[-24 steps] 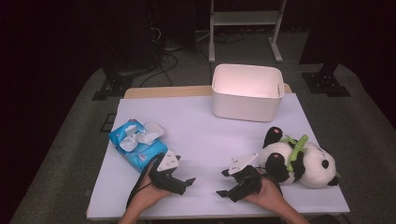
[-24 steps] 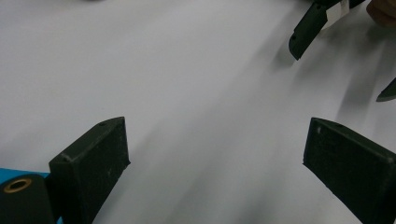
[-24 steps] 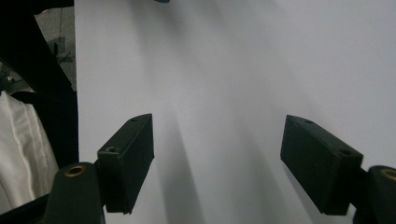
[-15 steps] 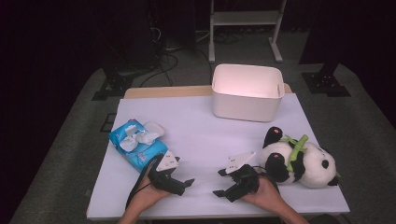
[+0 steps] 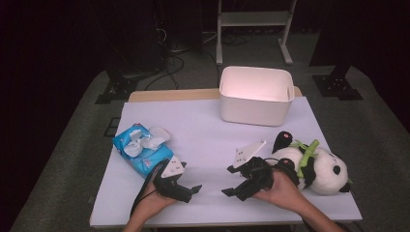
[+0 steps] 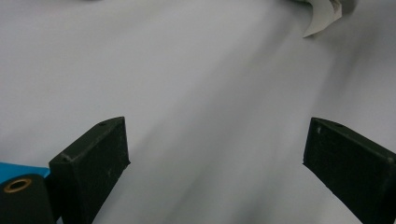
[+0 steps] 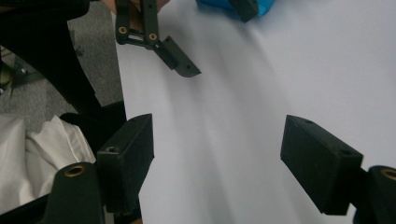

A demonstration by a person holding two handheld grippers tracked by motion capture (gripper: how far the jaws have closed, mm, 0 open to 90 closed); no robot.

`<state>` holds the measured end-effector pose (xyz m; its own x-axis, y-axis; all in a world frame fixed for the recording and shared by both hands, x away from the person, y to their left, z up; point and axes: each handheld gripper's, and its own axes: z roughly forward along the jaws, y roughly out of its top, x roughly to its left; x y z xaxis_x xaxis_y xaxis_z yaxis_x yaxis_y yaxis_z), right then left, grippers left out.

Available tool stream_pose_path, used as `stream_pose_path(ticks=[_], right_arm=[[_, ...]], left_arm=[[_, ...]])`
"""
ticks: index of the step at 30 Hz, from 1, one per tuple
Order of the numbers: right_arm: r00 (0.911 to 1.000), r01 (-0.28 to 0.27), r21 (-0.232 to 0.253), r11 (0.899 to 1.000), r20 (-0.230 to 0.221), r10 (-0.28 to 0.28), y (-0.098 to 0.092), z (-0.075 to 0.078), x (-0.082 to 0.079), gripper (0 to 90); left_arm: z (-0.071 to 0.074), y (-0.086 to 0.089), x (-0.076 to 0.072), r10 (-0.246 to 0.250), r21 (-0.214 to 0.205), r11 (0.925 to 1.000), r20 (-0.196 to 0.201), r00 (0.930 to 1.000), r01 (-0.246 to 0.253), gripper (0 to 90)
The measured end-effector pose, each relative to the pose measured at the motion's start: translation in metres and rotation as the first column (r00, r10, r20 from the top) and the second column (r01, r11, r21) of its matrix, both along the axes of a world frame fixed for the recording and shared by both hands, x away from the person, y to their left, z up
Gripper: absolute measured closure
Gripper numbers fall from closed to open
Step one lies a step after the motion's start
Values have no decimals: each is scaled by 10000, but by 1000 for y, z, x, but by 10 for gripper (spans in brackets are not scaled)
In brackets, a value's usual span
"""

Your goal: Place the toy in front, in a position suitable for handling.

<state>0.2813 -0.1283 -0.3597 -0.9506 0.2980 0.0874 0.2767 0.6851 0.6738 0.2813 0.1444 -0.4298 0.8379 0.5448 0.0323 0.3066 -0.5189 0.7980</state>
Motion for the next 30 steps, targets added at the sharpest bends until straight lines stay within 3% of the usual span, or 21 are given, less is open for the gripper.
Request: stream_pose_path(ticks=[3, 8, 12, 16, 20, 30], right_arm=[[10000, -39, -387, 9992, -16, 39, -4, 11, 5, 246], [9988, -174, -811, 9966, 439, 210, -14, 30, 10, 250], [9997, -138, -948, 9954, 209, 158, -23, 41, 17, 249], [9996, -40, -1100, 9939, 291, 72, -34, 50, 23, 249], [9999, 108, -1009, 9948, 139, -95, -47, 57, 28, 250], [9987, 267, -1236, 9920, 466, -211, -72, 71, 35, 250]], left_arm=[[0, -2, -1, -17, -8, 10000, 59, 10000, 17, 56], [-2, 0, 0, 67, -38, 10000, -19, 10000, -67, 56], [-2, -1, 0, 34, -27, 10000, -1, 10000, -34, 56], [-1, -2, 0, 26, -15, 10000, -4, 10000, -26, 56], [-1, -1, 0, 67, -91, 9999, -21, 10000, -67, 56], [-3, 0, 1, 126, -60, 9999, -34, 9999, -126, 56]])
